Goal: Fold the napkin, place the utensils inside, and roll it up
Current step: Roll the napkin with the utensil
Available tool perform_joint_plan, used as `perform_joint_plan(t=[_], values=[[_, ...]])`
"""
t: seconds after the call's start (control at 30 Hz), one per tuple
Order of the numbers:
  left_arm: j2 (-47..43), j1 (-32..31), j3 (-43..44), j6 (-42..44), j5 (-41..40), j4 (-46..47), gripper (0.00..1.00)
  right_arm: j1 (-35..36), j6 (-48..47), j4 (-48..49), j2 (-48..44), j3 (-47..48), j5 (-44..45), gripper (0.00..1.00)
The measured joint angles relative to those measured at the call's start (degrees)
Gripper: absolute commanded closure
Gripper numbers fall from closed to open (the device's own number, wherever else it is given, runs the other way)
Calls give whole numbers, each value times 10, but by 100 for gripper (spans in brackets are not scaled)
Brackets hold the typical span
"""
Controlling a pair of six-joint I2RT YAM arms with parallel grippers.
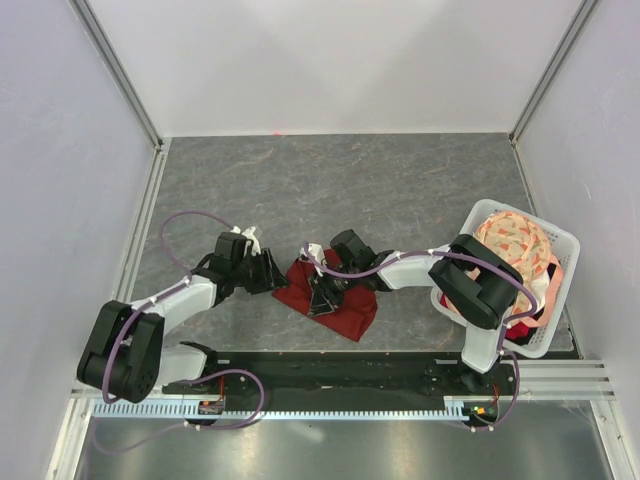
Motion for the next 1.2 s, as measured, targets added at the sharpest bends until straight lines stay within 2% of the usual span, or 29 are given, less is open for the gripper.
perform_joint_plan(t=[0.17,0.23,0.27,0.3,0.43,0.57,0.83,0.97,1.2], values=[[23,0,0,0,5,7,81,0,2,-3,0,2,2,75],[31,0,1,0,12,10,87,0,3,-9,0,5,5,64],[36,0,2,1,15,12,89,0,4,-16,-1,8,9,59],[41,0,4,1,17,12,90,1,5,-23,-2,10,13,51],[56,0,15,1,20,10,95,5,8,-70,-30,16,49,35],[75,-6,27,1,30,8,98,5,14,-145,-85,15,130,26],[92,-8,41,1,35,0,98,3,33,-280,-210,-25,249,19],[98,-9,48,1,35,-4,98,5,43,-312,-221,-32,277,15],[105,-10,62,1,33,-24,98,45,67,-351,-245,-32,350,14]])
